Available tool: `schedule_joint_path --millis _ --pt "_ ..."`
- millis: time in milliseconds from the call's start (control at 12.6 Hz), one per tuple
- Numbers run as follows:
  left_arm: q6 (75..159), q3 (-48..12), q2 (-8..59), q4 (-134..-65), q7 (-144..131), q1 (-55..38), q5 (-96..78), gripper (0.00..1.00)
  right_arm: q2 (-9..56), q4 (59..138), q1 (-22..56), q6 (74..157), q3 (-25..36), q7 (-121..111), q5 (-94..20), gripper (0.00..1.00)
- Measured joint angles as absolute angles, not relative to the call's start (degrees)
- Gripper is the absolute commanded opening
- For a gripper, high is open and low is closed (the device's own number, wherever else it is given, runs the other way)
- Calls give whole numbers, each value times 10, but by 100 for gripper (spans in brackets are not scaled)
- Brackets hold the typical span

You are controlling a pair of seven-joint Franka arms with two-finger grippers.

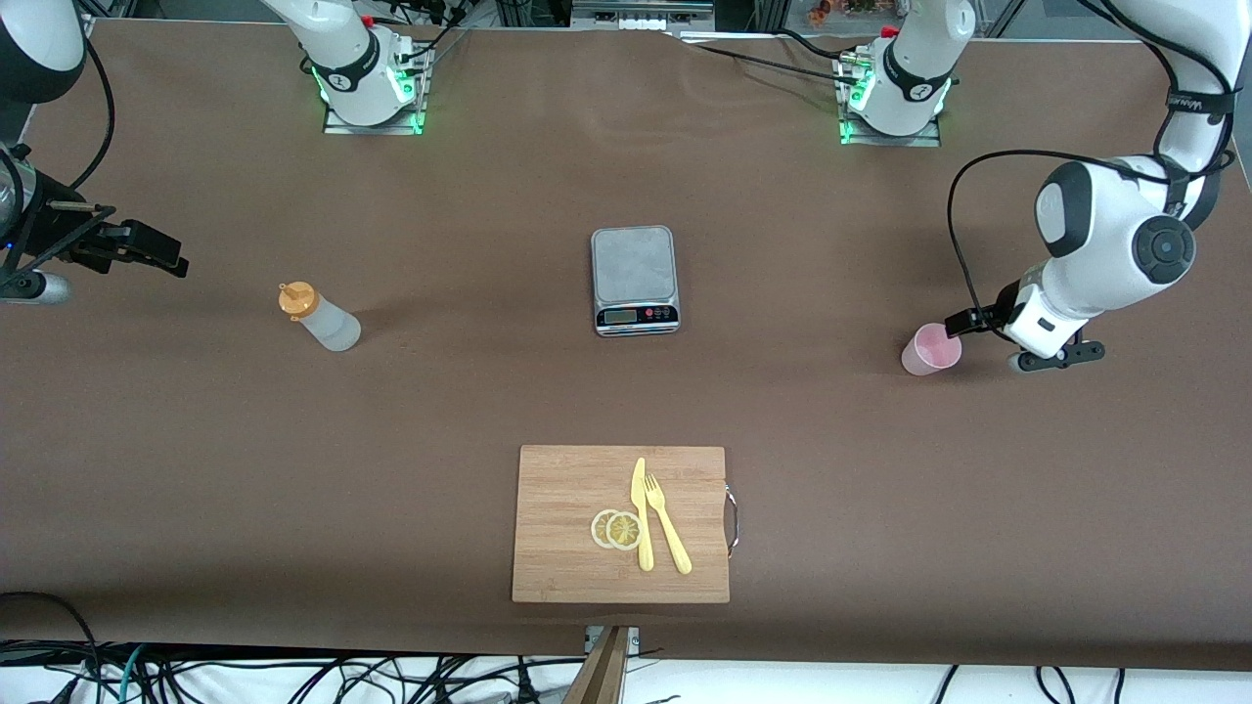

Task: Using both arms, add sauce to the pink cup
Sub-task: 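Lower the left gripper and grasp the pink cup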

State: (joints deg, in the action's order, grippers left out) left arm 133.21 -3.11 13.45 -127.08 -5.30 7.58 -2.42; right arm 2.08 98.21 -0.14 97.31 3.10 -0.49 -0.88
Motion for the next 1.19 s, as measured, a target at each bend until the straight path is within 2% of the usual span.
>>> schedule_joint_path --millis 316,396,554,633,712,1187 --pt "1356 -31 166 -1271 -53 76 -24 100 21 982 -1 973 31 -5 -9 100" --pt "1366 -31 173 -1271 -53 76 -24 90 21 982 -1 973 31 -5 -9 100" --pt "1387 -31 192 -1271 -53 76 -24 36 21 982 -1 973 31 -5 -9 100" --pt "1392 -32 199 -1271 -52 76 -24 16 21 982 -1 973 31 -5 -9 100" --pt "1395 -32 203 -1271 -52 75 -24 0 21 982 -1 973 31 -5 -9 100" --pt "1372 -38 189 -1257 -52 72 -24 0 23 982 -2 973 31 -5 -9 100"
